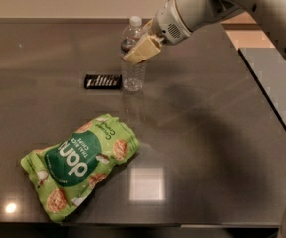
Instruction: Move water bottle near rxbar chocolate
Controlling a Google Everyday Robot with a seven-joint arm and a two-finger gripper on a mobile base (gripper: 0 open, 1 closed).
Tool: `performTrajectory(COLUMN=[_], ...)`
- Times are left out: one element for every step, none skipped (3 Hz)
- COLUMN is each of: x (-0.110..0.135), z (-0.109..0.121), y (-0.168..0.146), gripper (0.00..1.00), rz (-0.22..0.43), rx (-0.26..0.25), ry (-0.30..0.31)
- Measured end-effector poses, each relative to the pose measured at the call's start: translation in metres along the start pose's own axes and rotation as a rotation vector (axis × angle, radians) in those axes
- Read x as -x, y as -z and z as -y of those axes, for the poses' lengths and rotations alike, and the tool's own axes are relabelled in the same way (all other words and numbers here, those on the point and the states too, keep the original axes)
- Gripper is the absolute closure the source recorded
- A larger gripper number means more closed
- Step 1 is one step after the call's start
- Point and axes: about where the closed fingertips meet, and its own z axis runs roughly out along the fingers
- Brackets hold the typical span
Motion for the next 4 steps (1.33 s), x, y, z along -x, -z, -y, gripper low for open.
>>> performTrajectory(x=[-0.002, -0.006, -0.013, -0.018], z=[0.005, 0.008, 0.012, 0.014], y=[-0.004, -0.005, -0.007, -0.009], gripper=[1.00, 1.00, 0.82, 0.59], rz=[-0.005, -0.011, -0.021, -0.023], rx=[-0.005, -0.010, -0.024, -0.026], ry=[0.001, -0.002, -0.006, -0.011])
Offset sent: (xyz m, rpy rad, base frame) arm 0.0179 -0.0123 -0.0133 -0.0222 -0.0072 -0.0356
